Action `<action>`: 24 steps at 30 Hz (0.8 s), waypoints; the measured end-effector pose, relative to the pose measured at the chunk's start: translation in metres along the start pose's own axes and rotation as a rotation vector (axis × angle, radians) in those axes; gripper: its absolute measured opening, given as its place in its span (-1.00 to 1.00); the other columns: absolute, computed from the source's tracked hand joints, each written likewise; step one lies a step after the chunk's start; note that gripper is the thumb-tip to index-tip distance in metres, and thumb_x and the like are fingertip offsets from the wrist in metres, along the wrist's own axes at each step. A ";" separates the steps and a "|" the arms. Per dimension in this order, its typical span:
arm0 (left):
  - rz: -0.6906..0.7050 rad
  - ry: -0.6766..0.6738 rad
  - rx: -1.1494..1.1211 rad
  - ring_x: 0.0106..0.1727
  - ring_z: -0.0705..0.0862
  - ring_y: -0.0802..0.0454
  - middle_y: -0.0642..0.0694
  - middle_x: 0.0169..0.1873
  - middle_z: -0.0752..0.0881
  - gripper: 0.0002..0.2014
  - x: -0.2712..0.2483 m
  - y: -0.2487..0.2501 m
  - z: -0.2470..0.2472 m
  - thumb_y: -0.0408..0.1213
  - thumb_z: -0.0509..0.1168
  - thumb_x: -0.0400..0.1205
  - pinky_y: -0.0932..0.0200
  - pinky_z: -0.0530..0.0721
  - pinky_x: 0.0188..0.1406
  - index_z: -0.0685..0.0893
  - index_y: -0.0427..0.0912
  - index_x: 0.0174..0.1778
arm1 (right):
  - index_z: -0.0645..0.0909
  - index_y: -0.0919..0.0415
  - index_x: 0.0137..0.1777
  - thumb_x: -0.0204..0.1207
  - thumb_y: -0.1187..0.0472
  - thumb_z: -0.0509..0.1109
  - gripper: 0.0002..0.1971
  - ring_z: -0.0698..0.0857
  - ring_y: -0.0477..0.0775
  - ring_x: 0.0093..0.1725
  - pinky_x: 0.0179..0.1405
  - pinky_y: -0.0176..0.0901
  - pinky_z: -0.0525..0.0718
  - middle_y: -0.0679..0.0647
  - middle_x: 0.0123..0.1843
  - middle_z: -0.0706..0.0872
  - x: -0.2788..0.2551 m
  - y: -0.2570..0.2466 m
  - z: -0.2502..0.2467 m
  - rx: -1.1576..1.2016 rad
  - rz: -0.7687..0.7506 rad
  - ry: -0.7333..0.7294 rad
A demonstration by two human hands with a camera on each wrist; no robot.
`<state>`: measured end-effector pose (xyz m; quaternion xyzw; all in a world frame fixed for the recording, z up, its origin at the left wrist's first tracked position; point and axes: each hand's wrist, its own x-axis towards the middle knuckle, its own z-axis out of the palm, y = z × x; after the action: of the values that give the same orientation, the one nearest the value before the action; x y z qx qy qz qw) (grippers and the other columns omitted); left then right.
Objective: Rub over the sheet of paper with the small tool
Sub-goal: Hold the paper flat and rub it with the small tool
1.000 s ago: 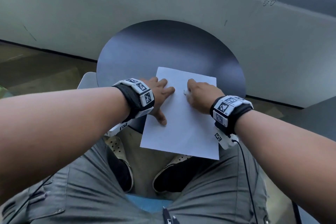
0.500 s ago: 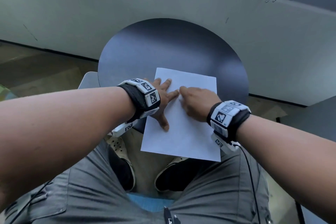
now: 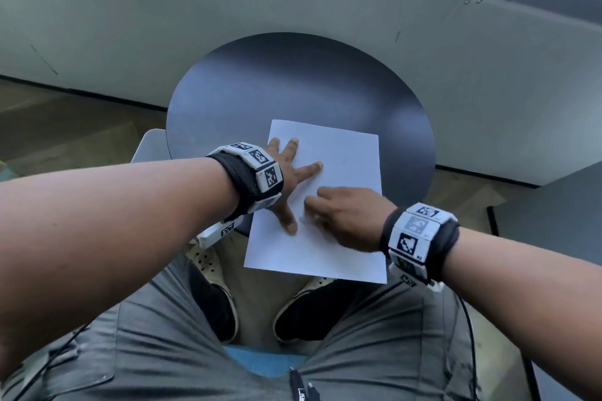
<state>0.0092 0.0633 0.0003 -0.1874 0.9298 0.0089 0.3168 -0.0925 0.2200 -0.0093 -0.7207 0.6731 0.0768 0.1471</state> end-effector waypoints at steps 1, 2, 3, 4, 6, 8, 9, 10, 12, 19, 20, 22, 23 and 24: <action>0.000 -0.001 0.001 0.68 -0.21 -0.45 -0.23 0.68 -0.36 0.39 0.000 0.001 -0.001 0.57 0.44 0.07 -0.56 0.24 0.49 -0.39 0.39 0.60 | 0.36 0.03 0.16 0.66 0.08 0.15 -0.86 0.62 0.19 -0.03 -0.15 0.05 0.63 0.03 -0.01 0.54 0.003 0.010 -0.002 0.010 0.083 0.013; -0.001 -0.001 0.001 0.68 -0.21 -0.46 -0.23 0.68 -0.36 0.38 0.000 0.002 0.000 0.56 0.45 0.08 -0.57 0.23 0.49 -0.39 0.39 0.61 | 0.35 0.05 0.11 0.67 0.05 0.11 -0.88 0.63 0.23 -0.03 -0.13 0.05 0.64 0.07 0.02 0.59 0.005 0.022 -0.006 0.010 0.202 0.037; -0.005 -0.002 0.002 0.68 -0.21 -0.46 -0.23 0.68 -0.36 0.38 -0.001 0.003 -0.001 0.56 0.45 0.09 -0.57 0.23 0.49 -0.39 0.39 0.61 | 0.31 0.07 0.03 0.68 0.03 0.09 -0.87 0.64 0.27 -0.08 -0.15 0.05 0.64 0.11 0.01 0.63 0.006 0.032 -0.009 0.004 0.314 0.082; -0.009 -0.006 0.001 0.68 -0.22 -0.46 -0.23 0.68 -0.36 0.38 -0.001 0.003 -0.001 0.55 0.46 0.10 -0.57 0.22 0.48 -0.39 0.39 0.61 | 0.27 0.08 -0.03 0.68 0.03 0.08 -0.85 0.62 0.29 -0.15 -0.18 0.05 0.63 0.13 -0.03 0.65 0.006 0.037 -0.009 -0.006 0.391 0.106; -0.011 -0.010 -0.006 0.67 -0.23 -0.46 -0.24 0.68 -0.37 0.38 -0.002 0.004 -0.001 0.53 0.47 0.11 -0.57 0.20 0.48 -0.39 0.38 0.61 | 0.29 0.09 -0.02 0.64 0.12 0.13 -0.92 0.64 0.29 -0.13 -0.22 0.02 0.60 0.10 -0.05 0.63 0.004 0.023 -0.006 -0.010 0.336 0.105; -0.010 -0.007 -0.004 0.68 -0.24 -0.46 -0.24 0.67 -0.38 0.38 -0.001 0.003 0.000 0.55 0.46 0.10 -0.58 0.20 0.49 -0.39 0.38 0.61 | 0.35 0.10 0.07 0.63 0.15 0.16 -0.91 0.64 0.25 -0.10 -0.22 0.05 0.61 0.08 -0.05 0.58 -0.002 -0.005 -0.002 0.005 0.098 0.023; -0.011 -0.006 0.000 0.68 -0.24 -0.45 -0.23 0.67 -0.38 0.39 -0.001 0.002 0.000 0.56 0.45 0.09 -0.58 0.20 0.50 -0.40 0.38 0.61 | 0.36 0.11 0.08 0.65 0.13 0.13 -0.90 0.62 0.24 -0.12 -0.22 0.09 0.62 0.08 -0.06 0.56 -0.006 -0.013 -0.002 0.013 0.006 -0.025; -0.013 -0.007 0.001 0.68 -0.24 -0.45 -0.23 0.67 -0.38 0.39 -0.001 0.002 0.001 0.57 0.44 0.08 -0.59 0.20 0.49 -0.40 0.38 0.60 | 0.37 0.12 0.09 0.66 0.11 0.09 -0.88 0.61 0.23 -0.12 -0.20 0.11 0.63 0.08 -0.05 0.55 -0.007 -0.013 -0.003 0.014 -0.034 -0.051; -0.010 -0.008 -0.003 0.68 -0.24 -0.45 -0.23 0.67 -0.38 0.39 -0.001 0.001 0.000 0.56 0.45 0.08 -0.59 0.20 0.49 -0.40 0.38 0.60 | 0.34 0.09 0.11 0.61 0.09 -0.02 -0.81 0.63 0.24 -0.03 -0.14 0.09 0.63 0.08 0.03 0.57 -0.001 0.006 -0.008 -0.015 0.029 -0.052; -0.006 -0.010 -0.005 0.67 -0.24 -0.48 -0.25 0.67 -0.38 0.39 -0.001 0.002 0.000 0.55 0.46 0.08 -0.60 0.18 0.48 -0.38 0.36 0.62 | 0.34 0.13 0.08 0.58 0.22 0.22 -0.86 0.64 0.27 -0.09 -0.19 0.09 0.65 0.12 -0.01 0.60 0.001 -0.012 -0.003 0.017 0.079 -0.038; -0.005 -0.008 0.000 0.67 -0.24 -0.48 -0.26 0.67 -0.39 0.39 0.000 0.002 0.000 0.56 0.45 0.08 -0.60 0.18 0.47 -0.39 0.36 0.62 | 0.36 0.14 0.10 0.58 0.23 0.24 -0.85 0.62 0.24 -0.11 -0.21 0.10 0.64 0.10 -0.03 0.58 -0.002 -0.019 -0.001 0.024 -0.022 -0.073; -0.004 -0.014 0.000 0.67 -0.25 -0.49 -0.26 0.67 -0.39 0.39 -0.001 0.003 0.000 0.55 0.45 0.09 -0.59 0.17 0.47 -0.39 0.35 0.62 | 0.37 0.12 0.10 0.61 0.19 0.22 -0.87 0.61 0.19 -0.07 -0.22 0.03 0.58 0.07 -0.01 0.57 -0.001 -0.005 -0.005 -0.021 -0.036 -0.062; -0.006 -0.017 -0.004 0.67 -0.25 -0.49 -0.26 0.67 -0.40 0.39 -0.002 0.004 0.000 0.54 0.46 0.11 -0.59 0.17 0.46 -0.38 0.34 0.62 | 0.35 0.10 0.08 0.63 0.14 0.19 -0.90 0.63 0.19 -0.04 -0.23 -0.01 0.55 0.05 -0.01 0.57 0.003 0.009 -0.007 -0.044 0.052 -0.036; -0.005 -0.017 -0.007 0.67 -0.25 -0.48 -0.26 0.67 -0.40 0.39 -0.002 0.005 0.000 0.52 0.47 0.11 -0.60 0.17 0.46 -0.38 0.35 0.63 | 0.33 0.09 0.03 0.66 0.07 0.14 -0.89 0.65 0.21 -0.04 -0.24 -0.03 0.54 0.04 -0.04 0.58 0.004 0.022 -0.010 -0.046 0.175 0.002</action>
<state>0.0089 0.0682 0.0015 -0.1909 0.9264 0.0129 0.3242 -0.1147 0.2117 -0.0031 -0.6624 0.7316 0.1040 0.1227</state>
